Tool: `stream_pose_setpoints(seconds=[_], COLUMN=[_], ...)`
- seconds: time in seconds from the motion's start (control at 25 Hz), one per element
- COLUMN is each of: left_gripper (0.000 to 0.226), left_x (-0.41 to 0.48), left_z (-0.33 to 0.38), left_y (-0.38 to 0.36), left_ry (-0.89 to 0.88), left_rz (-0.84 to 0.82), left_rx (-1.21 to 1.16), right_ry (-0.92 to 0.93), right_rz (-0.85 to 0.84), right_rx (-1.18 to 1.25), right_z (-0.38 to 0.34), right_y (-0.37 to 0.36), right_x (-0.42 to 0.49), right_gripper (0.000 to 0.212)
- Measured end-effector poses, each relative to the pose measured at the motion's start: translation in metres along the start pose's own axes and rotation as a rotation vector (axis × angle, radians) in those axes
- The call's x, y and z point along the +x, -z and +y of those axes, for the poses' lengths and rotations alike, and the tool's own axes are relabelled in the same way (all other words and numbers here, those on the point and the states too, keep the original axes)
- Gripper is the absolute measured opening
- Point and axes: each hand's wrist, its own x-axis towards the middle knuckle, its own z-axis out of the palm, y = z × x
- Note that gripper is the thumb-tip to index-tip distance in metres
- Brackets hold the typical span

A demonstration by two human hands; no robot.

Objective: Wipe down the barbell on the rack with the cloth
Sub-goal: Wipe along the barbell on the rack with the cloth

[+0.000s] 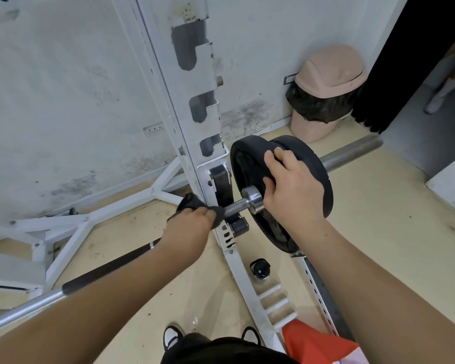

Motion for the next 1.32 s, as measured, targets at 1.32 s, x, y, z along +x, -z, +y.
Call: stream_pose_setpoints(seconds=[1.32], left_gripper=[0.051], left_x=[0.034], left_z=[0.059], left_y=[0.001], left_ry=[-0.184], left_rz=[0.105], left_rx=[-0.024], right_ry=[-0.073], right_rz=[-0.023], right_rx=[-0.046], right_z=[0.000], right_y=[-0.004], right_x=[0.007], right_gripper=[0.057])
